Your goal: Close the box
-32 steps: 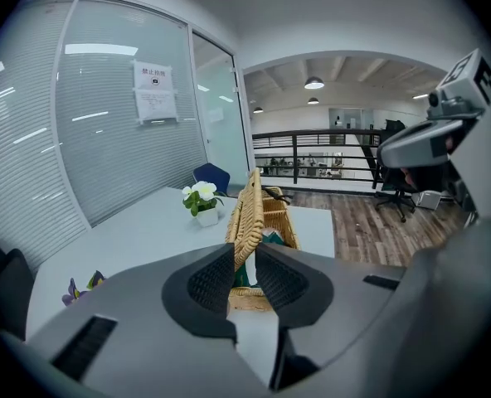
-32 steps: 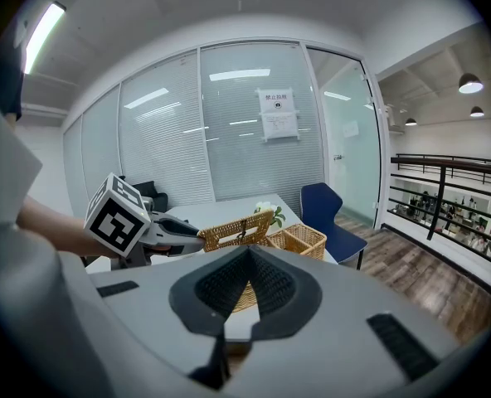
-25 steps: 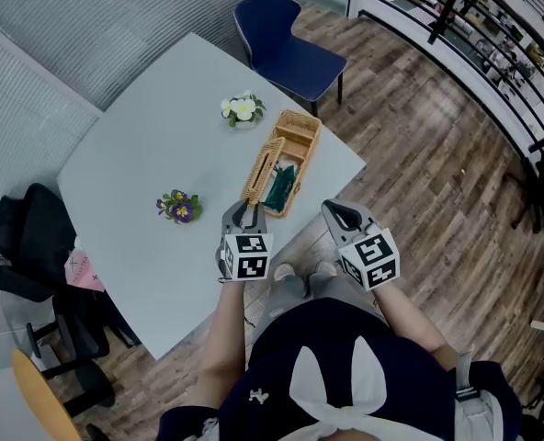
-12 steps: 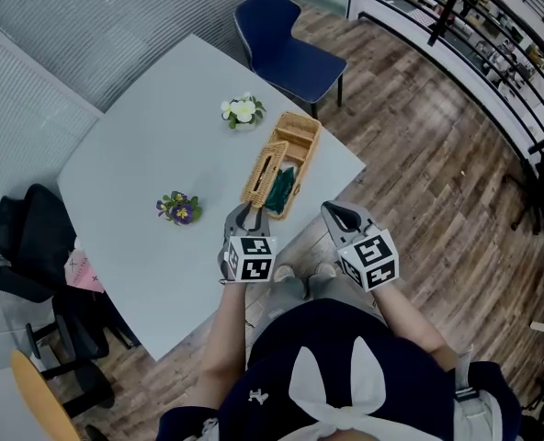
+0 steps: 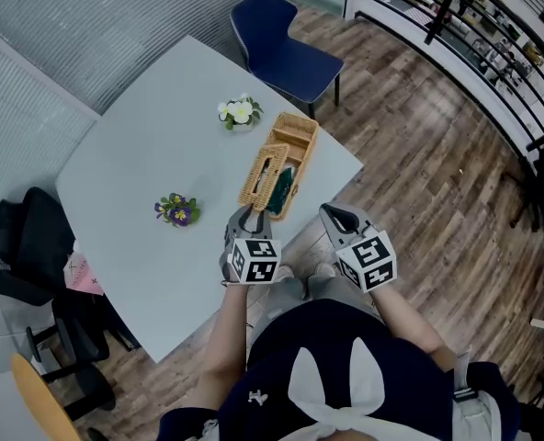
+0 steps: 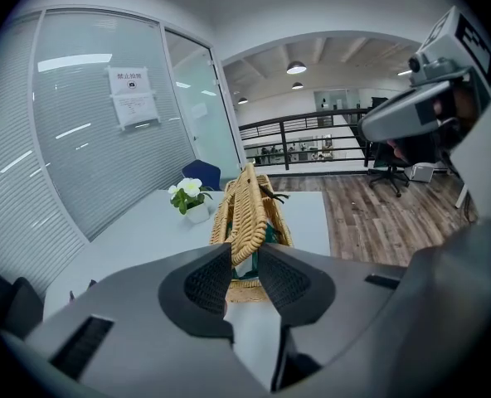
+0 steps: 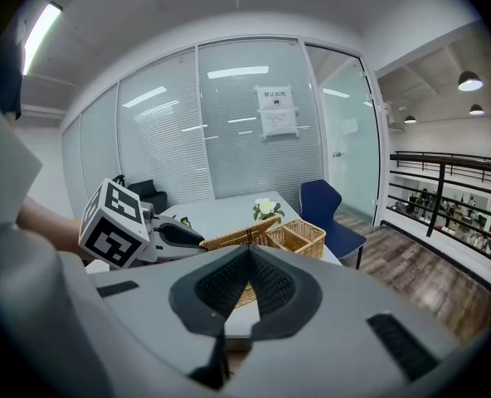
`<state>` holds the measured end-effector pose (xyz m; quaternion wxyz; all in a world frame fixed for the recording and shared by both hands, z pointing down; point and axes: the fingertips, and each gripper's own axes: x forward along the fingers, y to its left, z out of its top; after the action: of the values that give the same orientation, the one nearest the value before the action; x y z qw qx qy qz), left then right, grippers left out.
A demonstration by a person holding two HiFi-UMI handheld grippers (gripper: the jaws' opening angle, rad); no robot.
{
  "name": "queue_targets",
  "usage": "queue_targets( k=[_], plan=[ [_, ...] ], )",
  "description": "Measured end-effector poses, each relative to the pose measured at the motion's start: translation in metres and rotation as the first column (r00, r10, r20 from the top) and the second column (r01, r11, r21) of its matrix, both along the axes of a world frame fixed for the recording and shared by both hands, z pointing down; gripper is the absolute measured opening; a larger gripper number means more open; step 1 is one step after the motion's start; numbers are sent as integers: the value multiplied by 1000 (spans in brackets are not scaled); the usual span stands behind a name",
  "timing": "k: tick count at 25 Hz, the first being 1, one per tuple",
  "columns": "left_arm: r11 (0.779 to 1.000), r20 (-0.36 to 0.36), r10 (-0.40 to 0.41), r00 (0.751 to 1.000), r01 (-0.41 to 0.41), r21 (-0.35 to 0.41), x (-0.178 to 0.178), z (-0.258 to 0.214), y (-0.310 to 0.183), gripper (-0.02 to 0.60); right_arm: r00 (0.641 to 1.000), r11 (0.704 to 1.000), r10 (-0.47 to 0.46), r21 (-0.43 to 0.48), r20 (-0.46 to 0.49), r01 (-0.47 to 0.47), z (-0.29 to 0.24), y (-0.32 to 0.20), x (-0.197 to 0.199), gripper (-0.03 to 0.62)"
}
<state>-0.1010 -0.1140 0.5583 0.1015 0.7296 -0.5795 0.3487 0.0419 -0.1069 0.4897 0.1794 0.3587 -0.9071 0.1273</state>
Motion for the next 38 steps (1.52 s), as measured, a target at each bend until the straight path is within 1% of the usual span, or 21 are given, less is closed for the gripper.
queue_targets(
  k=[7,22,26,31,38],
  plan=[
    [1000,32,24,999,-23,-8,5,7,2,106,1000,1000,7,-1,-2,-7,4,1,3,6],
    [999,74,52,996,-50,-20,11,16,4,114,1000,1000,14,-17,5,-14,6,4,3,6],
    [997,94,72,993,-69,-33,12,17,4,115,1000,1000,17,-18,5,-17,5,4,4,6],
    [994,136,101,985,-94,-55,17,22,6,115,1000,1000,18,-22,5,-18,6,4,4,6],
    [989,143,133,981,-122,-83,23,32,8,126,1000,999,25,-26,7,-25,8,3,7,6]
  ],
)
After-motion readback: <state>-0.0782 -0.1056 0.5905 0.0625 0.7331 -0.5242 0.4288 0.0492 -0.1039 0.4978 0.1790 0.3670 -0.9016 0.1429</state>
